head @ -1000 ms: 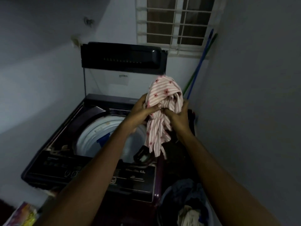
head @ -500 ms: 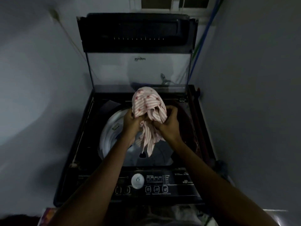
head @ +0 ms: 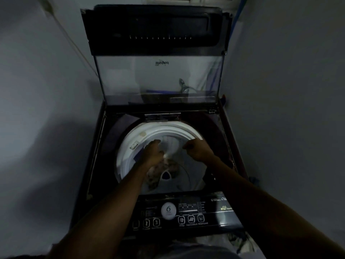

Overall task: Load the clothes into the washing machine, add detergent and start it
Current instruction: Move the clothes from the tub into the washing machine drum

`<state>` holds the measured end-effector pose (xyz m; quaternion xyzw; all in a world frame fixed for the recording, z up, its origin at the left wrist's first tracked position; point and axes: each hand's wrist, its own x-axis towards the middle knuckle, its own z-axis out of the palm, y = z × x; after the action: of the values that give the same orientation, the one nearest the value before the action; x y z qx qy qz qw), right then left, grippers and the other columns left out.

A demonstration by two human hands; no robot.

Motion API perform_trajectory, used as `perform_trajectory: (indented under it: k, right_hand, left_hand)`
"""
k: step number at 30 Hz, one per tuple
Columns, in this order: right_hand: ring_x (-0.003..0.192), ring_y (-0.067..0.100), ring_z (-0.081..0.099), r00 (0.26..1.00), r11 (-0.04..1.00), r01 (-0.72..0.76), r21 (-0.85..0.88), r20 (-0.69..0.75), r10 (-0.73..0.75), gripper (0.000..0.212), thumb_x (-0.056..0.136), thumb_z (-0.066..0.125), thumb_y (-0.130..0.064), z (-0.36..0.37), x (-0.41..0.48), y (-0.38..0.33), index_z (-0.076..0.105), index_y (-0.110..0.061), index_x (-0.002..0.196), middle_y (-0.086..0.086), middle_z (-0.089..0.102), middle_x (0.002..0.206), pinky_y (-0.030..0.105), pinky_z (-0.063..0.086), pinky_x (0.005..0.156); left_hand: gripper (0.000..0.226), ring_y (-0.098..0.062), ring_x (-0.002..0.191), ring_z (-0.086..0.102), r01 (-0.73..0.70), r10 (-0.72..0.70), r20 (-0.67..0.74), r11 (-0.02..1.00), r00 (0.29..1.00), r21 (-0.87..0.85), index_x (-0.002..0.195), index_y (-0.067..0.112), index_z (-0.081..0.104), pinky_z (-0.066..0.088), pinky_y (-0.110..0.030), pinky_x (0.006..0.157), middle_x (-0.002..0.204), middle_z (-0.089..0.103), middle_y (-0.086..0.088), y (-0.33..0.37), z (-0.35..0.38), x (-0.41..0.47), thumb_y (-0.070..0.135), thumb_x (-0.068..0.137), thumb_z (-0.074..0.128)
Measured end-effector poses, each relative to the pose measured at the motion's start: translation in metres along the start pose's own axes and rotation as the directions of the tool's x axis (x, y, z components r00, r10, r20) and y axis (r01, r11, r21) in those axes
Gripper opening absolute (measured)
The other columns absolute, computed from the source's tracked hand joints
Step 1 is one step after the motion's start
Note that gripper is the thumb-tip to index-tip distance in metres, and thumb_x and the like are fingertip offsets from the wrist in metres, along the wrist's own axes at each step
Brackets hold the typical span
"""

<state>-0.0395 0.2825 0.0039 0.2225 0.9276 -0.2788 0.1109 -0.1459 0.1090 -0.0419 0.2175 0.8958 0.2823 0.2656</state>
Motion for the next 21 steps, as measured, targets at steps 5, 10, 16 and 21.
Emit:
perform_trajectory:
  k: [5,10,16,21]
  right_hand:
    - [0.114,0.023,0.06,0.999,0.998,-0.017,0.068,-0.049,0.021,0.028,0.087,0.056,-0.01,-0.005,-0.012,0.015,0.073,-0.019,0.107,0.003,0.068,0.12,0.031,0.048,0.096]
    - [0.102,0.026,0.066,0.987,0.99,0.0,0.141,-0.159,0.022,0.025,0.082,0.058,-0.009,-0.019,-0.032,0.027,0.075,-0.019,0.097,0.007,0.072,0.106,0.031,0.053,0.086]
    - [0.103,0.026,0.064,0.969,0.992,0.093,0.088,-0.238,-0.07,0.028,0.083,0.056,-0.009,-0.045,-0.072,0.055,0.073,-0.018,0.103,0.008,0.072,0.107,0.027,0.049,0.082]
    - [0.094,0.032,0.065,0.94,0.98,0.198,0.029,-0.29,-0.182,0.023,0.081,0.055,-0.01,-0.068,-0.123,0.095,0.069,-0.014,0.099,0.011,0.07,0.102,0.038,0.055,0.076]
  left_hand:
    - [0.053,-0.031,0.134,0.045,-0.085,0.086,-0.017,0.995,0.996,0.045,0.147,0.013,0.04,0.041,-0.037,0.105,0.151,0.042,-0.011,0.022,0.012,-0.009,0.014,0.097,0.056]
    - [0.047,-0.031,0.127,0.051,-0.144,0.149,-0.091,0.987,0.985,0.065,0.143,0.015,0.046,0.046,-0.042,0.102,0.147,0.047,-0.01,0.051,0.031,-0.027,0.016,0.096,0.055]
    - [0.048,-0.03,0.131,0.048,-0.229,0.255,-0.21,0.963,0.944,0.142,0.143,0.016,0.046,0.042,-0.04,0.105,0.146,0.049,-0.008,0.1,0.061,-0.062,0.013,0.096,0.053]
    - [0.047,-0.029,0.128,0.049,-0.275,0.307,-0.305,0.95,0.902,0.146,0.141,0.017,0.05,0.04,-0.037,0.106,0.144,0.052,-0.007,0.145,0.097,-0.097,0.01,0.094,0.053]
